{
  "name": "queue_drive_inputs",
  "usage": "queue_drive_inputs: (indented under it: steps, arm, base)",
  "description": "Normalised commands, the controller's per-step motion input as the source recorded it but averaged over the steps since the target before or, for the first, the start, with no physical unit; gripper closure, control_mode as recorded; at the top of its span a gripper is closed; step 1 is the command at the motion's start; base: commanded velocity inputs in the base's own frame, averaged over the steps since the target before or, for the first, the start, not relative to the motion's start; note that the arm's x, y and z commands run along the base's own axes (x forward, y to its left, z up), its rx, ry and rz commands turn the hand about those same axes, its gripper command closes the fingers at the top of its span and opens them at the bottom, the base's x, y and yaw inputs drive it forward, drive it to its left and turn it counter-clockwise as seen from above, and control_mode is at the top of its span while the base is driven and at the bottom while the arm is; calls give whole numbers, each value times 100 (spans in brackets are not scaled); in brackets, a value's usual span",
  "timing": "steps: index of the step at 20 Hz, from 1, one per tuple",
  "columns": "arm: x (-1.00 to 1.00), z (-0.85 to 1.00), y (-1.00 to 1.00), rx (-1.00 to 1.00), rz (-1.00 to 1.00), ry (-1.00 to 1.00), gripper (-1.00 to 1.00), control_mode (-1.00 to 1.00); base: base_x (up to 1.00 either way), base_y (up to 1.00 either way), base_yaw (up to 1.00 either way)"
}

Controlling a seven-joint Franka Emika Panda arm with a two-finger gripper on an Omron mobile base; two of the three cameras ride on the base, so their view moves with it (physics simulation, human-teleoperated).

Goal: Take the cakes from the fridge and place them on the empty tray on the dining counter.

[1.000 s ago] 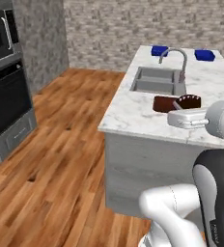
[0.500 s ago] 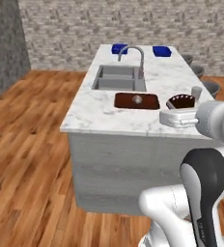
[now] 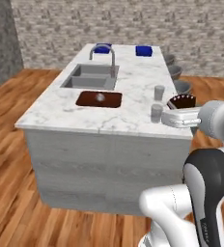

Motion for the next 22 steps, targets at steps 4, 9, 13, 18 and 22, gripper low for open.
queue_drive_inputs:
  steps: [4, 9, 13, 18, 22]
  arm:
    - [0, 0, 0, 0, 0, 0, 100, 100]
    - [0, 0, 0, 0, 0, 0, 100, 100]
    - [0, 0, 0, 0, 0, 0, 100, 100]
    - [0, 0, 0, 0, 0, 0, 100, 100]
    - [0, 0, 0, 0, 0, 0, 100, 100]
  base:
    - [18, -100, 1]
    - [30, -100, 1]
    - [70, -100, 11]
    - [63, -100, 40]
    - [52, -100, 42]
